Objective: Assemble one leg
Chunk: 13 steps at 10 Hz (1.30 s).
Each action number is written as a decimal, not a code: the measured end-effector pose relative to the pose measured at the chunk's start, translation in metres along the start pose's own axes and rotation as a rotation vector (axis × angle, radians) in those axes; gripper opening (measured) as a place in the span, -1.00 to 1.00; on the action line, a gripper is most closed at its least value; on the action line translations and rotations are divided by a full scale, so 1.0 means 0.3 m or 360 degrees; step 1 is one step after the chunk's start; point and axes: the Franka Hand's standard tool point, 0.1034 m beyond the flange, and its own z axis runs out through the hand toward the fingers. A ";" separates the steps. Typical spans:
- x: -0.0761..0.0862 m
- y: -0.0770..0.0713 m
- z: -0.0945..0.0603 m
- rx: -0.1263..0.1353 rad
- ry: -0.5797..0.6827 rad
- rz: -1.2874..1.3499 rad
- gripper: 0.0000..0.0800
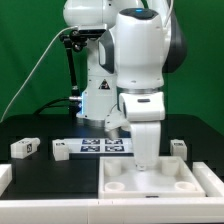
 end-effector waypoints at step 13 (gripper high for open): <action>0.030 0.012 0.002 -0.0005 0.0009 0.0005 0.62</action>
Offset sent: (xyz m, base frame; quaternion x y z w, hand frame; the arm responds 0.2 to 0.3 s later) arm 0.0034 0.0092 0.0032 -0.0065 0.0039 0.0103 0.9999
